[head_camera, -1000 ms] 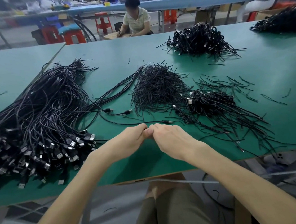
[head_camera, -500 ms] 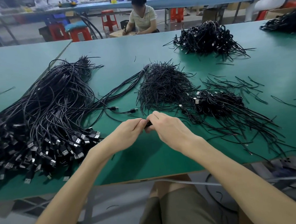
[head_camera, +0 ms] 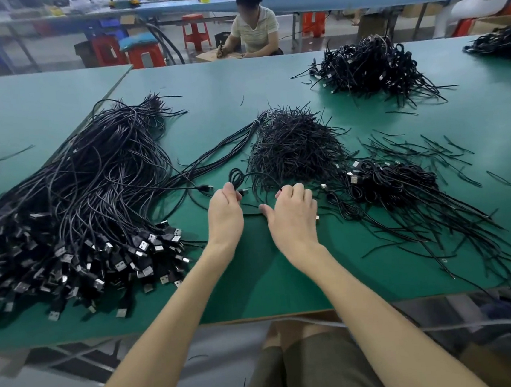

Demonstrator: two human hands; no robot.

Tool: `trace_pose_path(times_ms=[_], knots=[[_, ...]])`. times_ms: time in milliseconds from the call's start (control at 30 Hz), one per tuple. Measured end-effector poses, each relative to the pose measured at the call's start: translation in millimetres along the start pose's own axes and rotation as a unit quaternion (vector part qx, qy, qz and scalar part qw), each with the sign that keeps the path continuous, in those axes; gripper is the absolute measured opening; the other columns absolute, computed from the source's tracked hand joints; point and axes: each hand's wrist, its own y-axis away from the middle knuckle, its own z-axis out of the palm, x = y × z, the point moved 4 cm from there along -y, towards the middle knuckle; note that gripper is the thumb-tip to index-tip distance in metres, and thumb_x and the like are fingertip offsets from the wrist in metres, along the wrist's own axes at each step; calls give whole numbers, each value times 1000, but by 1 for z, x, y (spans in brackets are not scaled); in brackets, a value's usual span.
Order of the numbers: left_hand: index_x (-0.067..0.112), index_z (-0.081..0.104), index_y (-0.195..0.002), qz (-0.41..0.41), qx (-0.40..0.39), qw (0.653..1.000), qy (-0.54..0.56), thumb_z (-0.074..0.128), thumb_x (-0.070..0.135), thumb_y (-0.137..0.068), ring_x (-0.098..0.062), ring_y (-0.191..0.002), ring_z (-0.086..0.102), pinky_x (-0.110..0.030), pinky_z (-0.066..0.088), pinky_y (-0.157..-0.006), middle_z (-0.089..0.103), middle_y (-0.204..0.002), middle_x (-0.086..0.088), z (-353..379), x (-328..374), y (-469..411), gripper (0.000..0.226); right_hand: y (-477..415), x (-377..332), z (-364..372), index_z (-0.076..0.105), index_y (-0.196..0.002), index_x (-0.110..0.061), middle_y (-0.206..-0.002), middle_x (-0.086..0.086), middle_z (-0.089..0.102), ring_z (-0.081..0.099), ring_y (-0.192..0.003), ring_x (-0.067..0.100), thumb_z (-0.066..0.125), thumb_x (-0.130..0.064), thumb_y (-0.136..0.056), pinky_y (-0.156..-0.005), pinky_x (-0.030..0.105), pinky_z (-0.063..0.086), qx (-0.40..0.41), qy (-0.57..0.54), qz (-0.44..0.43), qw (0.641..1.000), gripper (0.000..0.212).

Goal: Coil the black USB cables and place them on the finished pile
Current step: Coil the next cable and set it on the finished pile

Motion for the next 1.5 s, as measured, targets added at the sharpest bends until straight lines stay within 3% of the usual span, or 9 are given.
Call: trace_pose_path(times_ms=[267,467,667,833,1000,1100,1167,1367,1500], knots=[[21,51,-80,38,7,998,-48,29,33,-111,-10,-69,48,-30,34,-65,52,-75,5,2,-10,2,40,-25,-2,-1,64,-113,-14,-125,11,60,51,-121,33,59,-42,-99,-103,44,34,-118,-15,33,992,32],[20,50,-79,40,6,998,-52,29,32,-111,-8,-69,46,-33,32,-69,51,-75,6,3,-8,2,40,-36,-11,-7,39,-77,-15,-112,13,68,60,-107,34,60,-20,-100,-83,41,38,-161,6,23,987,31],[20,51,-81,35,4,998,-47,29,33,-111,-14,-69,47,-34,35,-71,51,-75,4,-1,-9,2,40,-30,-7,-8,51,-93,-11,-114,16,64,56,-112,36,54,-25,-104,-91,43,41,-171,8,-12,985,19],[22,52,-81,33,6,998,-48,29,37,-111,-14,-70,49,-34,35,-68,53,-76,4,-1,-8,2,40,-20,8,-27,57,-119,-6,-120,12,59,53,-116,31,51,-19,-104,-108,46,31,-57,21,-34,998,21],[22,52,-83,6,45,999,-4,28,39,-110,-17,-71,49,-35,38,-69,51,-76,4,-8,-13,3,40,-2,40,-43,54,-101,-15,-102,-1,67,55,-92,21,55,-4,-100,-88,39,44,25,-183,4,983,11],[21,52,-85,-4,77,997,11,28,38,-110,-18,-73,50,-33,38,-69,52,-78,2,-8,-11,2,39,12,55,-43,53,-98,-23,-91,-5,65,61,-82,7,66,-13,-98,-71,21,47,58,-403,62,911,16],[19,54,-88,3,65,998,-27,27,39,-110,-12,-73,50,-27,38,-65,55,-81,3,-3,-7,4,40,17,57,-35,58,-99,-22,-91,-2,69,65,-81,7,70,-17,-95,-73,21,51,47,-468,70,880,13],[13,52,-92,105,-9,977,-183,28,43,-110,-15,-71,55,-35,40,-63,60,-79,0,10,6,24,42,18,49,-19,65,-93,-10,-79,5,72,68,-71,16,77,-12,-89,-69,34,58,-19,-546,52,836,12],[15,52,-87,123,-72,981,-128,32,38,-110,1,-63,51,-16,39,-58,58,-75,4,39,18,38,38,19,60,-22,66,-92,-14,-84,2,72,70,-80,18,78,-16,-88,-77,38,59,36,-534,63,842,13]])
